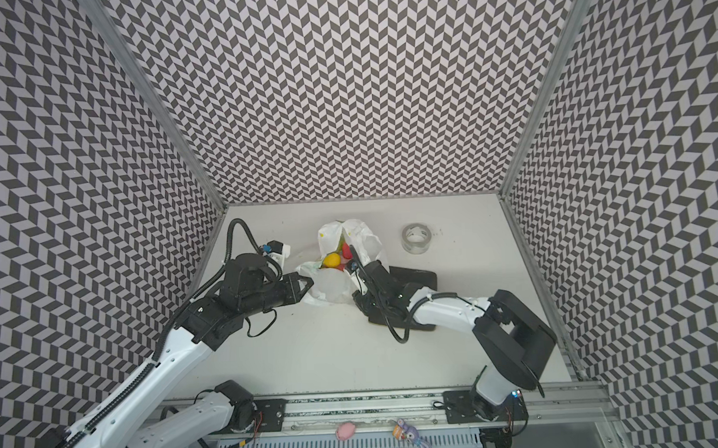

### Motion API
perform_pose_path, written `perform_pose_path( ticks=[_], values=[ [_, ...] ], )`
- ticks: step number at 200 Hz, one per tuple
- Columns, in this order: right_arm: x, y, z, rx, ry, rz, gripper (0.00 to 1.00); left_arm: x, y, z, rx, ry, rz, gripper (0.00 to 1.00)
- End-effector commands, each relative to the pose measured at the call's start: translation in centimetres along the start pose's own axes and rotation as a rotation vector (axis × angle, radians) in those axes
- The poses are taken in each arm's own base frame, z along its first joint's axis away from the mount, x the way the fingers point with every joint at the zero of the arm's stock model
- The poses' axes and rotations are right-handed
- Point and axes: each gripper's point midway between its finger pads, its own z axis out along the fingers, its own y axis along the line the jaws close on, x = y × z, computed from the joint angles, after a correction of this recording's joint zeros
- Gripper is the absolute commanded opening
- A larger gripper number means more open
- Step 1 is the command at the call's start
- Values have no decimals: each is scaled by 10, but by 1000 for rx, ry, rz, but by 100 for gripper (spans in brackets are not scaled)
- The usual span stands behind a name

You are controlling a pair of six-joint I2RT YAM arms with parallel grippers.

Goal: Take the fake fruits out of the plastic bag

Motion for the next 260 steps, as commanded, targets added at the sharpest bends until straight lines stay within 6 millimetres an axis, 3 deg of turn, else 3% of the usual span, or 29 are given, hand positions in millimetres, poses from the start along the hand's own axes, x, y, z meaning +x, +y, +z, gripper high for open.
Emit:
perform_pose_path(
  ticks=[1,21,39,50,75,116,145,197,216,260],
  values=[
    [-21,-4,0,33,-104,-78,40,11,12,-5,-70,39,-17,0],
    [-33,2,2,-4,-111,-6,40,19,13,-4,-69,66,-14,0],
    [-65,12,-16,-69,-187,74,40,21,6,-2,-37,75,-1,0],
    [-73,23,-27,-112,-223,74,40,21,0,0,-16,74,6,0],
    [-69,40,-41,-102,-244,-86,40,15,-8,0,1,57,22,0],
    [-89,25,-48,47,-304,-421,37,0,-11,-13,-14,-21,35,0],
    [-106,5,-34,214,-317,-575,30,4,-11,-15,-10,-11,32,0],
    [-97,-15,-8,375,-250,-862,16,4,-18,-21,14,-14,32,0],
    [-99,-23,-2,402,-243,-883,16,2,-19,-25,13,-17,38,0],
    [-97,-34,32,435,-149,-867,16,5,-24,-36,23,-4,63,0]
  ],
)
